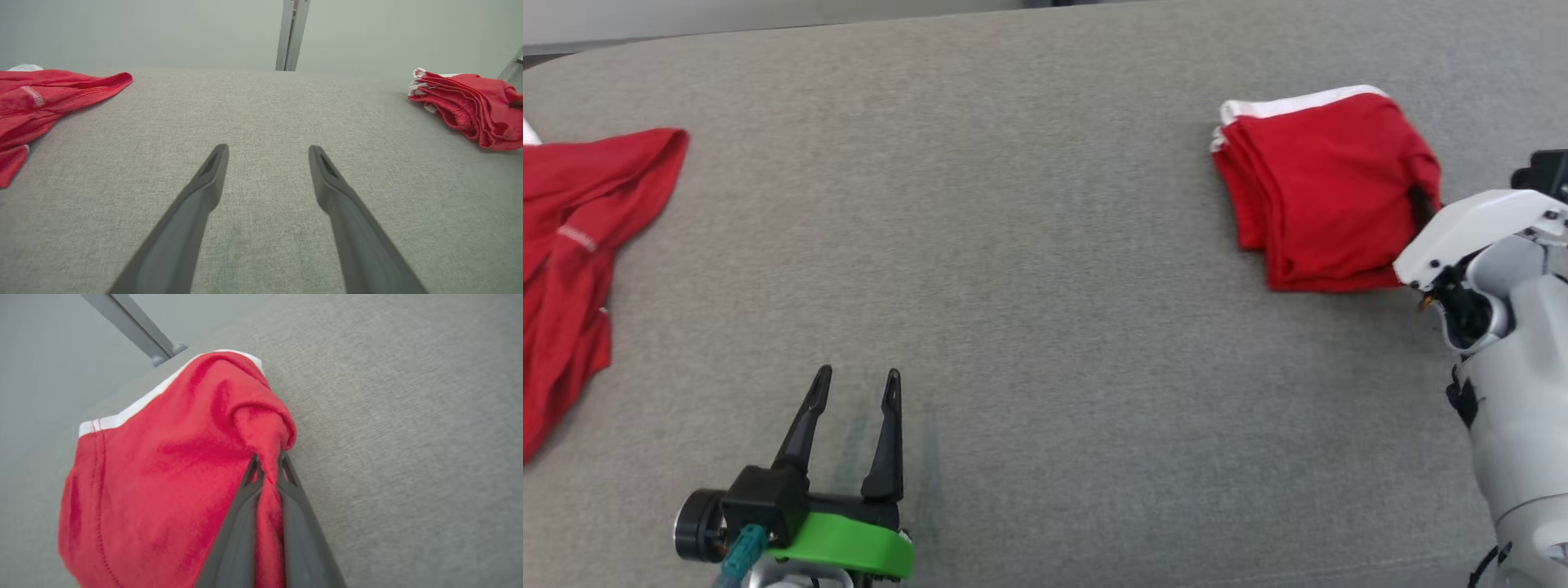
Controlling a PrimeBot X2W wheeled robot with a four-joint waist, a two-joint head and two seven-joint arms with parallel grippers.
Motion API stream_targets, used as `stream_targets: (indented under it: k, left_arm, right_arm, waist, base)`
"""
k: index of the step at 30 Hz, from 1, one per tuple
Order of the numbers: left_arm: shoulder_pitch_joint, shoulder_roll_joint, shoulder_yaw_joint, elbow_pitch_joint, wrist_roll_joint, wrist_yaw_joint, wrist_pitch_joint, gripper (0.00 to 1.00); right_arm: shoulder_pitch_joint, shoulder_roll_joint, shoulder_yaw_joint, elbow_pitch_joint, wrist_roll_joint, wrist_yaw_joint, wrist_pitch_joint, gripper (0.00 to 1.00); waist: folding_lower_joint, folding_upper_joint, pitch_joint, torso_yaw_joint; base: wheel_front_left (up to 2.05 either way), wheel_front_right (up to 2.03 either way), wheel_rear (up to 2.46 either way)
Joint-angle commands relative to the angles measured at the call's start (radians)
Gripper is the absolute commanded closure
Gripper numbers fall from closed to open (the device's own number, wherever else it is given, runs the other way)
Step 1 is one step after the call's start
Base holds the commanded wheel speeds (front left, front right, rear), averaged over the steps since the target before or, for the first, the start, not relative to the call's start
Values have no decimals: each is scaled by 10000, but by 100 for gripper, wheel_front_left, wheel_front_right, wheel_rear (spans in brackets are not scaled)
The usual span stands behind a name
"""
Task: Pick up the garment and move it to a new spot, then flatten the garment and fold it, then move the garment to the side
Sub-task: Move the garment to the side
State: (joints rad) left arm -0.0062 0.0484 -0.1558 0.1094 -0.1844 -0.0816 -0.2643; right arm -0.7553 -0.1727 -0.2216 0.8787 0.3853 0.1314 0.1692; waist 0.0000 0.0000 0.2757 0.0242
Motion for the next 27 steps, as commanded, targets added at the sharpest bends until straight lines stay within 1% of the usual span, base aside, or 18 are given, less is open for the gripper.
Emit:
stream_targets:
  k: [1, 3, 5, 9, 16, 23, 25, 26, 27]
  left_arm:
    - [-289, 51, 82, 20, 152, -100, 1, 0]
    - [-504, 121, 44, 81, 374, -228, 1, 0]
    - [-753, 196, -40, 121, 516, -320, 1, 0]
    - [-1141, 350, -180, 157, 650, -410, 1, 0]
    - [-1413, 520, -95, 432, 629, -467, 1, 0]
    - [-1287, 596, 237, 538, 610, -437, 59, 0]
    - [-1195, 599, 371, 527, 591, -439, 76, 0]
    - [-1136, 583, 387, 529, 590, -440, 81, 0]
    - [-1095, 561, 400, 531, 595, -442, 81, 0]
  right_arm:
    - [-111, -182, -31, -39, -36, -15, -215, 100]
    - [-92, -439, -68, -5, -142, -15, -443, 100]
    - [-109, -741, -92, 59, -341, -15, -672, 100]
    - [-577, -1158, -276, 266, -867, -13, -1233, 100]
    - [-1836, -1712, -945, 984, -2426, -15, -2087, 100]
    - [-2813, -2707, -1728, 1574, -4305, -15, -1994, 100]
    - [-2875, -2880, -2053, 1627, -4802, -15, -1943, 100]
    - [-2852, -2975, -2155, 1574, -5186, -15, -1949, 56]
    - [-2831, -3054, -2246, 1521, -5459, -16, -1929, 0]
  waist:
    - [0, 0, 887, -1752]
    - [0, 0, 1130, -2095]
    - [0, 0, 1372, -2292]
    - [0, 0, 1907, -2385]
    - [0, 0, 2587, -2049]
    - [0, 0, 2971, -1457]
    - [0, 0, 2984, -1373]
    - [0, 0, 2964, -1341]
    - [0, 0, 2943, -1321]
  base:
    - [0, 0, 0]
    - [0, 0, 0]
    - [0, 0, 0]
    - [0, 0, 0]
    - [0, 0, 0]
    - [0, 0, 0]
    - [0, 0, 0]
    - [0, 0, 0]
    - [0, 0, 0]
